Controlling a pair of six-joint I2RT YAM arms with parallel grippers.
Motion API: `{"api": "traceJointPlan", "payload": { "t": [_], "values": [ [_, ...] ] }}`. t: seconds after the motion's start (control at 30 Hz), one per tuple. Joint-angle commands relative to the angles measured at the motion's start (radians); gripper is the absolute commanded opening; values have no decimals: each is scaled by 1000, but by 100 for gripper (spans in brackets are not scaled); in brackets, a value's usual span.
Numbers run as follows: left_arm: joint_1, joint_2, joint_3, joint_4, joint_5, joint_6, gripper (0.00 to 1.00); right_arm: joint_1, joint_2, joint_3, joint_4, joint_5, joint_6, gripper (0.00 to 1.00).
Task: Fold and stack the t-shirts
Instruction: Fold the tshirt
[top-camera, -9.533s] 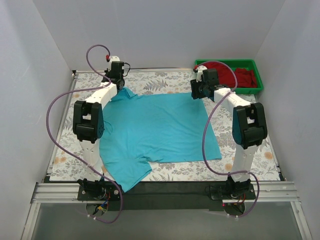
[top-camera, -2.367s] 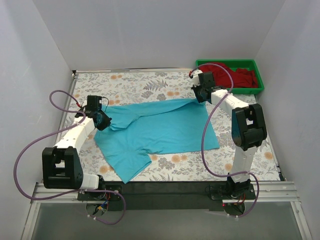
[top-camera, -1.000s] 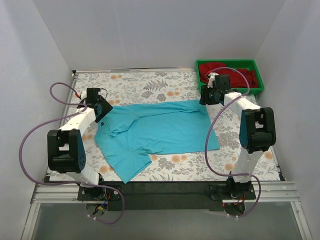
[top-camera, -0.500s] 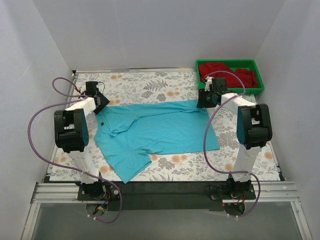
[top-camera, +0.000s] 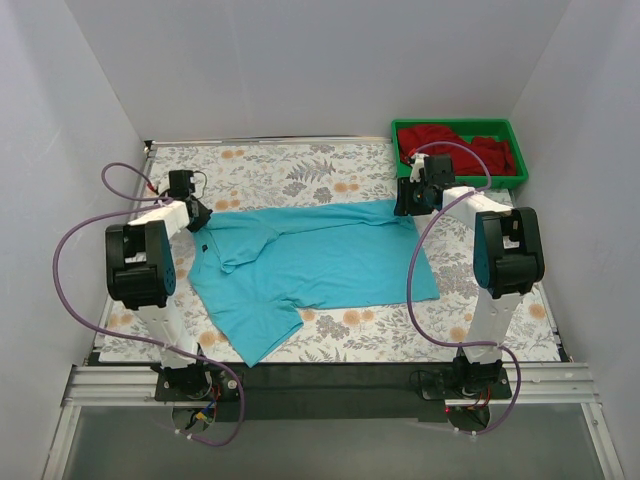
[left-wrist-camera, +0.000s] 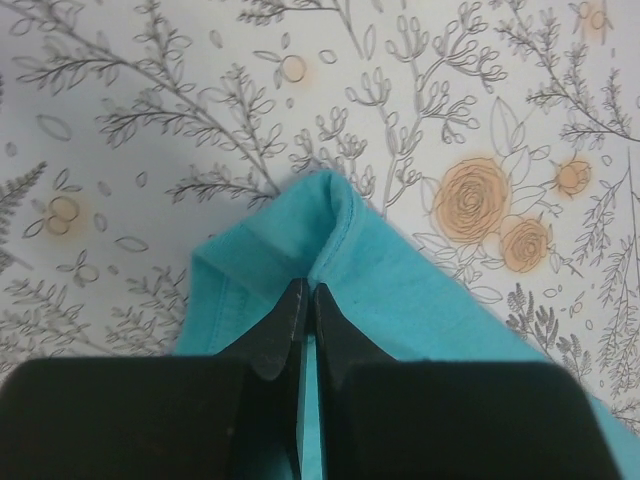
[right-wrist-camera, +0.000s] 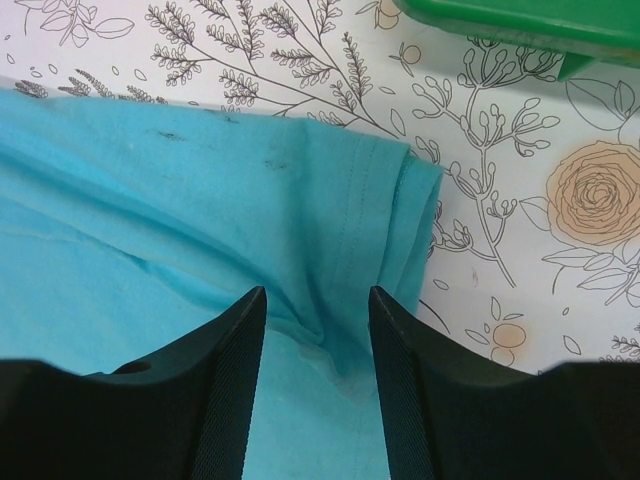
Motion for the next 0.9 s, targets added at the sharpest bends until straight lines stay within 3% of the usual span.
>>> {"api": "traceJointPlan", "payload": {
  "t": [0.0, 0.23, 0.3, 0.33, 0.43, 0.47, 0.6, 0.87],
  "values": [
    [19, -107, -32, -10, -36, 5, 2, -6, -9, -5, 37, -10, -5, 44],
    [19, -162, -87, -48, -50, -3, 8, 8, -63, -10, 37, -31, -25, 43],
    [19, -182, -96, -64, -46, -1, 21, 19, -75, -21, 37, -33, -25, 44],
    [19, -190, -102, -71, -41, 0, 37, 20, -89, -25, 37, -33, -25, 44],
    [16, -251, -121, -97, -50, 28, 63, 31, -122, -44, 37, -36, -15, 44],
    [15, -270, -125, -110, -53, 32, 65, 37, -132, -48, 37, -39, -13, 44],
    [-74, -417, -165, -156, -96, 80, 68, 86, -184, -92, 36, -30, 4, 45],
    [-463, -531, -254, -242, -268, 120, 56, 235, -311, -206, 34, -8, 44, 45]
  ]
}}
